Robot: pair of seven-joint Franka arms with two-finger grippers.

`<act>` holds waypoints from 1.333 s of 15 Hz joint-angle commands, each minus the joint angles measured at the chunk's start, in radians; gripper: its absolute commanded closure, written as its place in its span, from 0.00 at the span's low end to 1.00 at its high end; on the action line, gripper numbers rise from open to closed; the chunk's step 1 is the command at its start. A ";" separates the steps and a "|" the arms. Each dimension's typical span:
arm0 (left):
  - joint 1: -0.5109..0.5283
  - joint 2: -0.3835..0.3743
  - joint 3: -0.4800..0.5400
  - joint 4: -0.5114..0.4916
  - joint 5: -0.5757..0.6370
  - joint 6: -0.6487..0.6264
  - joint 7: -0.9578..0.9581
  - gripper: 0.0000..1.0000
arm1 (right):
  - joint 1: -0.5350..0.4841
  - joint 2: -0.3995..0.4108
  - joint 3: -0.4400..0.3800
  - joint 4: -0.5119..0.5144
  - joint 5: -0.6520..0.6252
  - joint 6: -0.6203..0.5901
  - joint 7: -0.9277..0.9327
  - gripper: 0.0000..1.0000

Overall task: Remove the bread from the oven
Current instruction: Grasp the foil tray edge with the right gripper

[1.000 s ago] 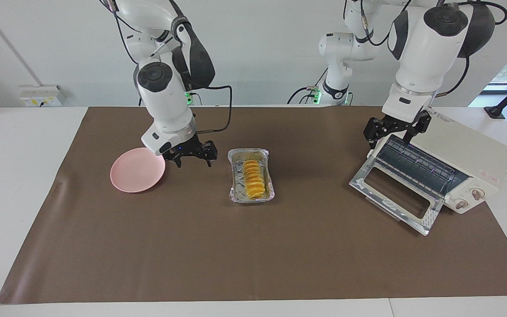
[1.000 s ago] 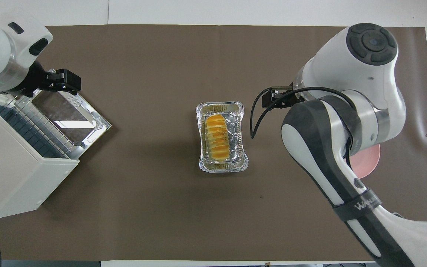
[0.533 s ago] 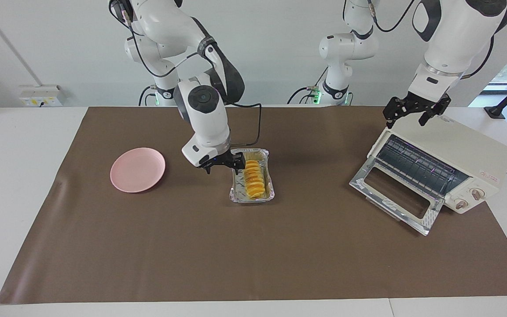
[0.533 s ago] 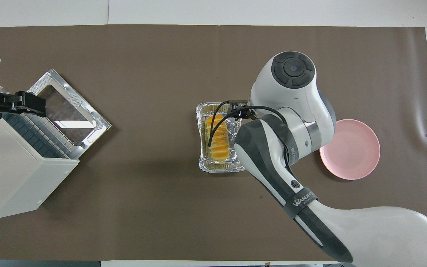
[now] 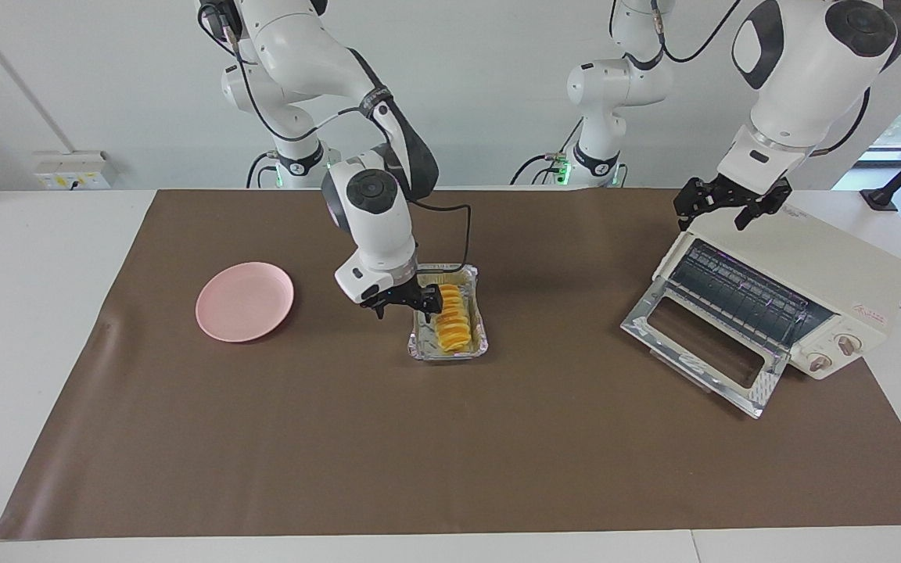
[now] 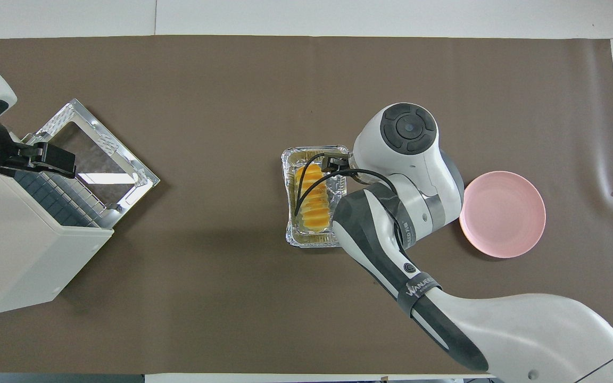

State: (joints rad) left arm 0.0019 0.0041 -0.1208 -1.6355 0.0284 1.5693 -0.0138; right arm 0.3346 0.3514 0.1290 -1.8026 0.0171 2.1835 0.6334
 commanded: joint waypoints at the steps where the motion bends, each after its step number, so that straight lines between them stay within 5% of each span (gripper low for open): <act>1: -0.025 -0.013 0.001 -0.013 -0.010 -0.022 0.018 0.00 | -0.005 -0.017 0.006 -0.056 -0.006 0.041 0.032 0.00; 15: -0.023 -0.013 -0.003 -0.029 -0.013 0.073 -0.015 0.00 | 0.032 -0.048 0.006 -0.191 -0.005 0.128 -0.012 0.00; 18: -0.023 -0.015 -0.003 -0.030 -0.013 0.066 -0.014 0.00 | 0.032 -0.049 0.006 -0.201 0.001 0.145 -0.012 0.25; 20: -0.025 -0.016 -0.003 -0.032 -0.015 0.060 -0.017 0.00 | 0.032 -0.049 0.006 -0.202 0.004 0.147 -0.011 0.62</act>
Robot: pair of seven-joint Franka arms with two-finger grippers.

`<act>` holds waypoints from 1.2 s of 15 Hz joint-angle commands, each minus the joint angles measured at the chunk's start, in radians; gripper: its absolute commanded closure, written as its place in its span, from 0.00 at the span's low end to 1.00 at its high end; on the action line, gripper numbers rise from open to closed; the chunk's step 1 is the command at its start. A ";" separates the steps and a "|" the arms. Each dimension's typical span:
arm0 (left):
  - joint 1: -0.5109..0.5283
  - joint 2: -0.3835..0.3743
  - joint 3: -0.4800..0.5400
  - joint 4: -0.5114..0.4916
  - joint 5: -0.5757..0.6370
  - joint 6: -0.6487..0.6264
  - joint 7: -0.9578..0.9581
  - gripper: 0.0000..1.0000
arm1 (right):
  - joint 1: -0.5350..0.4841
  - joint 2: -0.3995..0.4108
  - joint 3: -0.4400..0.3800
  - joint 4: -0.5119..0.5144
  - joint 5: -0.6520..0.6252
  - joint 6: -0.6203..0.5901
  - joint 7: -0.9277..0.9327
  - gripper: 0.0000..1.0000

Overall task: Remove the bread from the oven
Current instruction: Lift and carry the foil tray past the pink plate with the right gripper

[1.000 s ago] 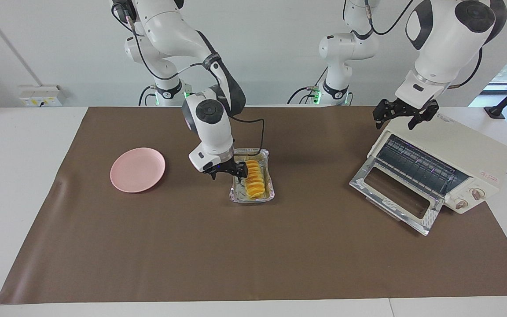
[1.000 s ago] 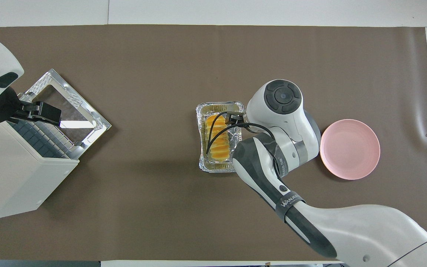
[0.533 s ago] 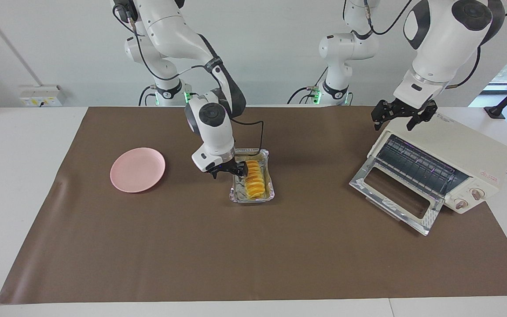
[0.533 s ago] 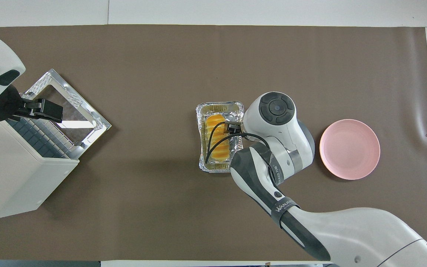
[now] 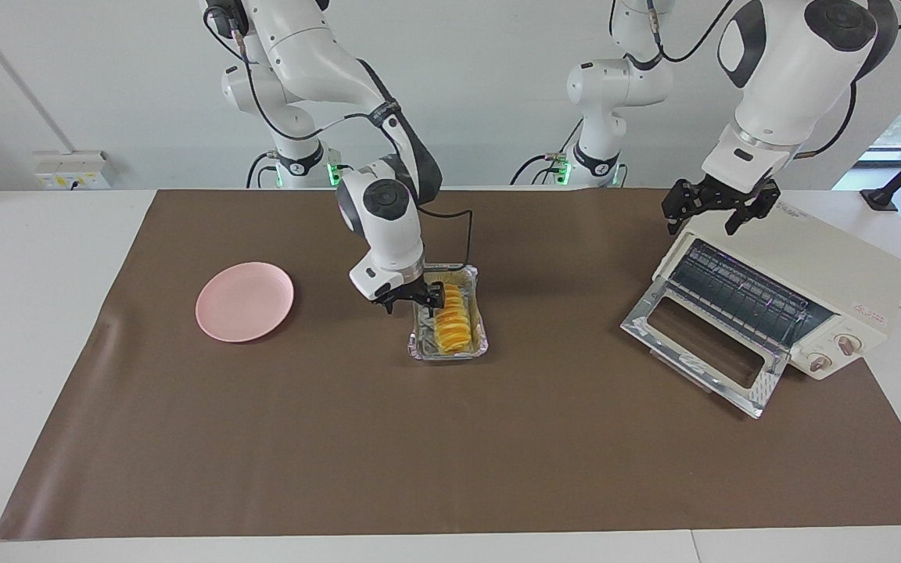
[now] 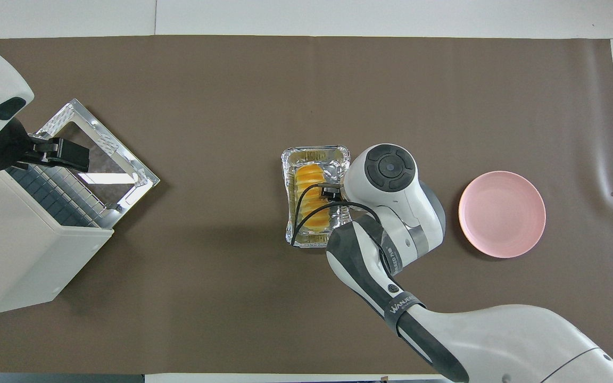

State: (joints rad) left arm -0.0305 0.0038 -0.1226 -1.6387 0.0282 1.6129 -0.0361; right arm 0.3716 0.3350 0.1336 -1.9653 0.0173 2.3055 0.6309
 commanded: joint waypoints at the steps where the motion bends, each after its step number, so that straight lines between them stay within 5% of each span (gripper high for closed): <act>1: 0.006 -0.016 0.000 -0.027 -0.014 0.012 0.005 0.00 | -0.005 -0.033 0.001 -0.040 0.006 0.025 -0.002 0.87; 2: 0.001 -0.015 0.000 -0.021 -0.013 0.016 0.002 0.00 | -0.005 -0.033 0.001 -0.040 0.006 0.025 0.006 1.00; 10: 0.009 -0.019 0.006 -0.021 -0.014 0.015 0.001 0.00 | -0.065 -0.094 0.000 -0.017 0.009 -0.003 -0.043 1.00; 18: 0.009 -0.019 0.008 -0.021 -0.013 0.013 0.001 0.00 | -0.393 -0.162 -0.005 0.057 0.132 -0.170 -0.584 1.00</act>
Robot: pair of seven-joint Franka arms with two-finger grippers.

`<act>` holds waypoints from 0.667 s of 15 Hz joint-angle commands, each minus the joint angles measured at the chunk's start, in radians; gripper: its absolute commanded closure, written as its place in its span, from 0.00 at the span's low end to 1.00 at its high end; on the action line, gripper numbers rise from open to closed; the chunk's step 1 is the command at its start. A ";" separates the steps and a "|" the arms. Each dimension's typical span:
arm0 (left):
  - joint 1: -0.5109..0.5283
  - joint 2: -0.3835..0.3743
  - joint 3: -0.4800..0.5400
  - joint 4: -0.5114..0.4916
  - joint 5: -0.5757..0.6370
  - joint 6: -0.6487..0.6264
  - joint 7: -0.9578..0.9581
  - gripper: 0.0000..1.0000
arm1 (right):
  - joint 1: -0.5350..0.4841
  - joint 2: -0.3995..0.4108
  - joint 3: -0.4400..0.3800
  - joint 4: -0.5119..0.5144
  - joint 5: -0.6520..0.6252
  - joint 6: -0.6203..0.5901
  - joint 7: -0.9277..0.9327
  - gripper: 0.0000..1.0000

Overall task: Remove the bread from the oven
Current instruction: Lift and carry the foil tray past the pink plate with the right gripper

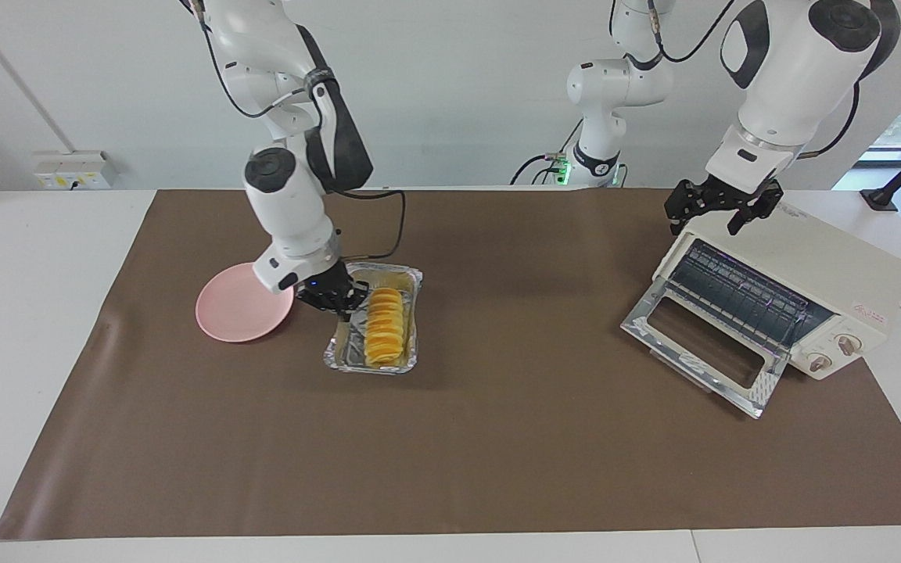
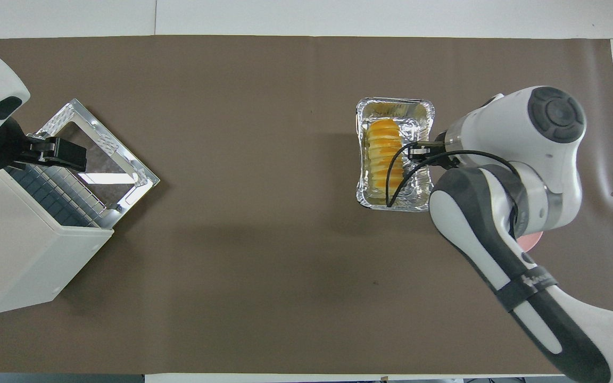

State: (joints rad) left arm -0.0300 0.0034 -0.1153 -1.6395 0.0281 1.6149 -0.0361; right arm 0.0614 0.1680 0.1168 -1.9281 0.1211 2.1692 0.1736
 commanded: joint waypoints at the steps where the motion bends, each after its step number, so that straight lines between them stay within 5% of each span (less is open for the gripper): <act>1: 0.009 -0.019 0.000 -0.020 -0.014 0.011 0.001 0.00 | -0.133 0.008 0.012 0.020 0.029 -0.031 -0.211 1.00; 4: 0.009 -0.019 -0.001 -0.020 -0.014 0.011 0.001 0.00 | -0.245 0.031 0.009 0.052 0.028 -0.022 -0.362 1.00; 8: 0.009 -0.019 0.000 -0.020 -0.014 0.011 0.001 0.00 | -0.304 0.235 0.006 0.369 0.012 -0.169 -0.500 1.00; 10: 0.009 -0.019 -0.001 -0.020 -0.013 0.011 0.001 0.00 | -0.316 0.303 0.006 0.429 0.012 -0.169 -0.526 1.00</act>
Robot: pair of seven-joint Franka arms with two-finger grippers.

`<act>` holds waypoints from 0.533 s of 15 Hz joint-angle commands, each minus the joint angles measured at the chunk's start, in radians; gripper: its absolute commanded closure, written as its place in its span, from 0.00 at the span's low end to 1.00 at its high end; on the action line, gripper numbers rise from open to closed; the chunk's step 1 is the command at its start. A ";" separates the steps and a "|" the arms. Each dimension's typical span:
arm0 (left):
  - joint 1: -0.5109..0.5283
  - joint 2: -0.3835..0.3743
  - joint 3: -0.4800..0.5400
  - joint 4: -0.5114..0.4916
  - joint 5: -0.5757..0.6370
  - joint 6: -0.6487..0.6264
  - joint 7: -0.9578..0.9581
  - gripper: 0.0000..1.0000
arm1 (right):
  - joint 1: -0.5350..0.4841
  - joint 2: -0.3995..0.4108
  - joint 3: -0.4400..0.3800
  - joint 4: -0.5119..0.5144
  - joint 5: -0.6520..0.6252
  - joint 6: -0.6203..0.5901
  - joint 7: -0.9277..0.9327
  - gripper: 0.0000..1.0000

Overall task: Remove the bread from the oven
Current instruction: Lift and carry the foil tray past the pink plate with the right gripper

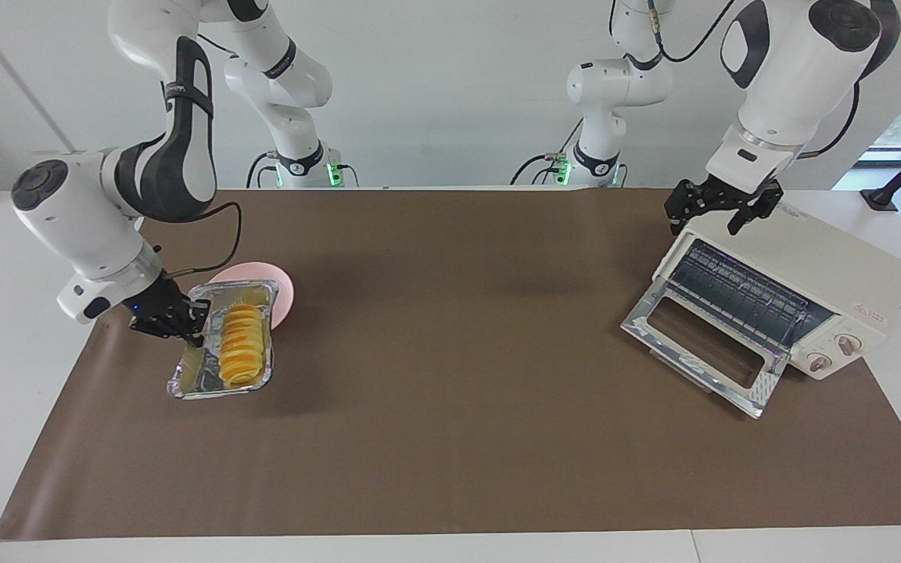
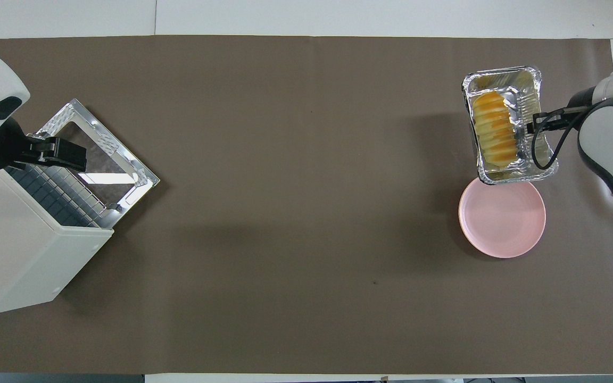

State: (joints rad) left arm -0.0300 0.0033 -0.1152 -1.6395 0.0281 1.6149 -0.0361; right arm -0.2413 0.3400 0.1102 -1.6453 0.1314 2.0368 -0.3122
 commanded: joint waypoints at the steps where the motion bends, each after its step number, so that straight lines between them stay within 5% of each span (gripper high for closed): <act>1: 0.008 -0.019 -0.001 -0.020 -0.014 0.011 0.001 0.00 | -0.016 0.137 0.013 0.145 0.000 -0.020 -0.047 1.00; 8: 0.008 -0.019 0.000 -0.020 -0.013 0.011 0.001 0.00 | -0.018 0.198 0.005 0.121 -0.013 0.078 -0.051 1.00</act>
State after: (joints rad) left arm -0.0300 0.0033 -0.1152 -1.6395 0.0281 1.6149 -0.0361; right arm -0.2445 0.5199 0.1076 -1.5367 0.1282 2.0970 -0.3411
